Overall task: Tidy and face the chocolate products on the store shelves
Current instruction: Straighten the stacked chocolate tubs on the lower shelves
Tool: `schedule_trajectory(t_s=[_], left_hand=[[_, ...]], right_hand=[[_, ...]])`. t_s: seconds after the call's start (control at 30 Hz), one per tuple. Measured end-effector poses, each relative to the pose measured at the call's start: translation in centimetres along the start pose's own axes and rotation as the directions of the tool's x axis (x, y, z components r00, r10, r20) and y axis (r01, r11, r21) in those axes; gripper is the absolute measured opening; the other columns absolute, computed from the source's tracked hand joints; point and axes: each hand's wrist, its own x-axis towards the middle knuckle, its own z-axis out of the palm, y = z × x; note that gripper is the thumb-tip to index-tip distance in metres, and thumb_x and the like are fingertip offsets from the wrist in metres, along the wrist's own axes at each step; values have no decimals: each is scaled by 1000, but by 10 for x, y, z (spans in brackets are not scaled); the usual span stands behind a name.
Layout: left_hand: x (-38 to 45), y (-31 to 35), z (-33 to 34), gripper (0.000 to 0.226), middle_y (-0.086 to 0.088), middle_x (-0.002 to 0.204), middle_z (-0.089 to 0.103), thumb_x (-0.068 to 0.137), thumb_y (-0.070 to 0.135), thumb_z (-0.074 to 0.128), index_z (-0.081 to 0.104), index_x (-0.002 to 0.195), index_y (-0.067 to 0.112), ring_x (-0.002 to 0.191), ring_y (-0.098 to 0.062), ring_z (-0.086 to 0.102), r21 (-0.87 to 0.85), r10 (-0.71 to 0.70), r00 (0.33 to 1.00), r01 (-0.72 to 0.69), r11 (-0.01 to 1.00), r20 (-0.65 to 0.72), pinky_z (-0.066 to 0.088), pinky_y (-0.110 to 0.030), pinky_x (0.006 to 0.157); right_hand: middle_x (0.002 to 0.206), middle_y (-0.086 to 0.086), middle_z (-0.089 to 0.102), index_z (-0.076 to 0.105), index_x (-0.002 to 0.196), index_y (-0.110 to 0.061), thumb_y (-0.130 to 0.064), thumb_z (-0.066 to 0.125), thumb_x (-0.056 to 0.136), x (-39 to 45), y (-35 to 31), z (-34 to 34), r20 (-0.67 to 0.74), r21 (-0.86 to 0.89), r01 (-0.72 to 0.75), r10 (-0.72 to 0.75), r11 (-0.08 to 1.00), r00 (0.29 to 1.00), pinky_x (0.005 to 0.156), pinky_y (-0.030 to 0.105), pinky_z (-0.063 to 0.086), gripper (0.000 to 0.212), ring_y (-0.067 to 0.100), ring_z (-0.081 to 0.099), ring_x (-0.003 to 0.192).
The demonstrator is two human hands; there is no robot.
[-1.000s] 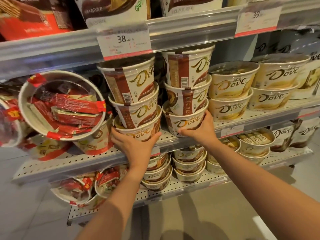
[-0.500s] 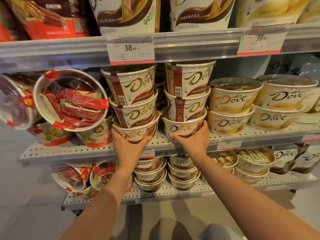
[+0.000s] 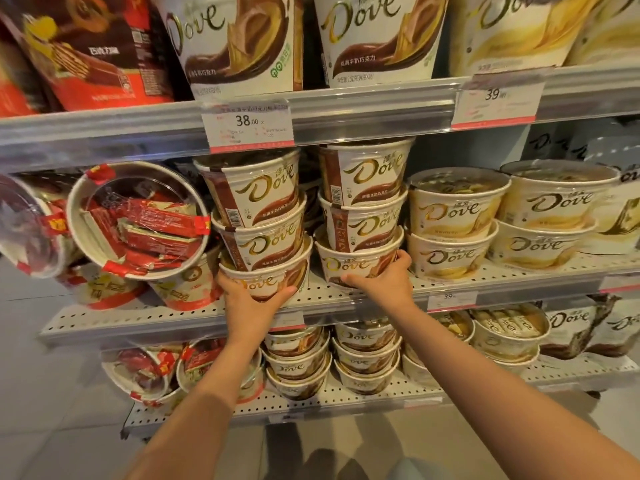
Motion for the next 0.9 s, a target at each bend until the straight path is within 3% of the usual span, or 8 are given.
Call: schedule_trajectory(t_s=[0.1,0.27,0.43,0.6,0.73,0.9], left_hand=[[-1,1,-1,121,-12,145,37,57,31,88,7,143,7,133,-25,36,-4,0,1000,0,1000,15,28,-27,105],[-1,4,-3,115,-11,143,40,56,30,88,13,140,5,131,-25,39,0,10,1000,-10,1000,18,29,-25,102],[2,2,-3,117,-14,142,39,53,34,89,15,139,7,131,-29,38,32,-4,1000,4,999,7,31,-34,106],[4,0,-2,121,-15,144,31,52,38,89,12,138,5,135,-30,28,69,1,1000,-2,998,25,27,-38,110],[4,0,-1,136,-15,149,15,46,42,90,3,143,5,140,-28,13,98,-23,1000,23,995,5,17,-41,116],[3,0,0,132,-16,148,19,48,35,91,6,142,3,139,-29,18,72,-21,1000,20,997,5,19,-39,115]], right_hand=[[147,7,34,3,145,-15,-40,91,44,6,-1,-8,70,41,2,-5,999,998,112,45,31,137,27,35,135],[146,6,37,16,145,-15,-62,84,26,1,0,-3,-38,-37,39,-40,999,998,111,46,32,145,25,35,135],[142,7,40,26,142,-12,-62,84,35,-6,2,-2,-155,-193,125,-156,973,976,113,42,28,132,25,31,134],[135,12,44,31,138,-6,-67,82,35,-17,2,6,-258,-236,85,-147,968,955,112,41,28,129,27,35,130],[140,11,40,26,140,-9,-63,83,41,-17,7,1,-187,-219,136,-178,966,966,113,41,25,126,27,32,133],[140,9,41,20,141,-11,-41,90,47,-16,14,-7,-65,-153,111,-122,982,990,112,41,28,121,29,32,134]])
